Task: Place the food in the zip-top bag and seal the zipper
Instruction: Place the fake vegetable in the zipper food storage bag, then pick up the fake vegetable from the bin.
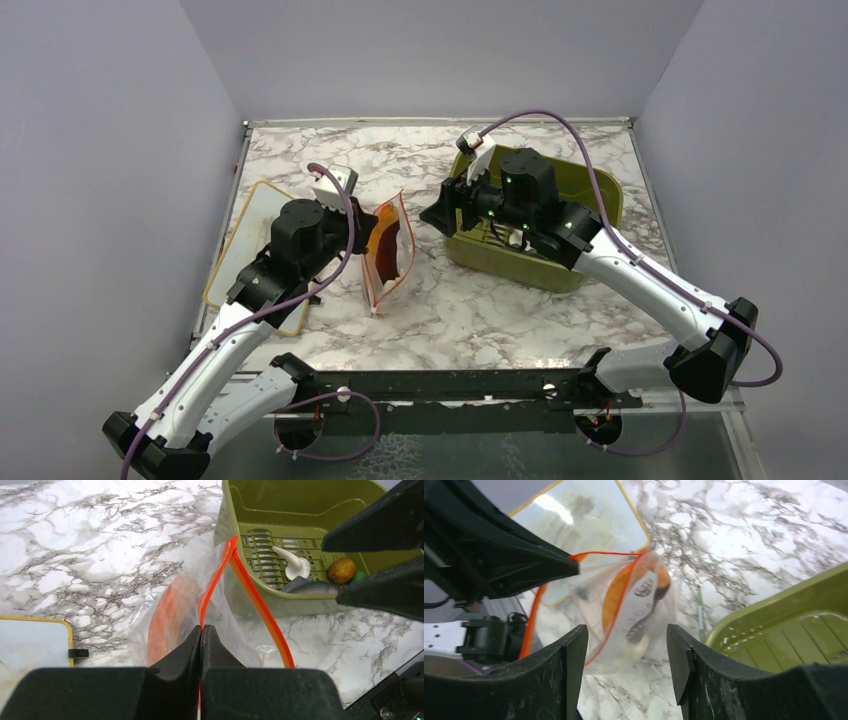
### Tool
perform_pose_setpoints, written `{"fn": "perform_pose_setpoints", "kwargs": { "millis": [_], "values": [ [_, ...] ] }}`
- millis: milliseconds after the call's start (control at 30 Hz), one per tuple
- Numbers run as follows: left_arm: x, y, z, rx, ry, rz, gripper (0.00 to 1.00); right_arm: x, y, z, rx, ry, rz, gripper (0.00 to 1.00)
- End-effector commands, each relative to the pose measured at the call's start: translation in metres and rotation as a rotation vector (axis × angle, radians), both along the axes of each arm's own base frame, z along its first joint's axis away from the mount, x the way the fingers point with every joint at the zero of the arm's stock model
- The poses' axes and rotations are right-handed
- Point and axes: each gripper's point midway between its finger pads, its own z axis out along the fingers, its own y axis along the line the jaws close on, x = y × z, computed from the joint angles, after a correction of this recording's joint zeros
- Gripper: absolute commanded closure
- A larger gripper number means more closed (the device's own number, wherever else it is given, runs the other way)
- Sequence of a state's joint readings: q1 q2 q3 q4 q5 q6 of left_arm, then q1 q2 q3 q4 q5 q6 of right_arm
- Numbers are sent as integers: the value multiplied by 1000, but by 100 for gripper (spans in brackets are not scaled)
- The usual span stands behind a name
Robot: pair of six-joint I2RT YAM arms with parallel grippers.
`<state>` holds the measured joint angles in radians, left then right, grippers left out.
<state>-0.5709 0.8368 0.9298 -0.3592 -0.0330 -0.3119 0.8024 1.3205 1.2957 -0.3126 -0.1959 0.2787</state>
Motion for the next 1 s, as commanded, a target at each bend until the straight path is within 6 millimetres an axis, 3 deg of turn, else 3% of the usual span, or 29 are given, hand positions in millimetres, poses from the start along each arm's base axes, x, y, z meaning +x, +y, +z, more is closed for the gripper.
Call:
{"fn": "perform_pose_setpoints", "kwargs": {
  "millis": [0,233,467,767,967],
  "values": [
    [-4,0,1,32,-74,-50,100,29,-39,-18,-166,-52,-139,42],
    [-12,-12,-5,22,-122,-146,100,69,-84,-53,-299,-7,-247,43],
    [-13,-19,-8,-46,-118,-154,100,96,-112,-88,-382,40,-322,44],
    [-9,-7,-56,-83,58,-10,100,123,-162,-123,-427,68,-509,46],
    [-6,-1,-65,-170,146,109,100,131,-193,-136,-485,108,-657,45]
  ]
}}
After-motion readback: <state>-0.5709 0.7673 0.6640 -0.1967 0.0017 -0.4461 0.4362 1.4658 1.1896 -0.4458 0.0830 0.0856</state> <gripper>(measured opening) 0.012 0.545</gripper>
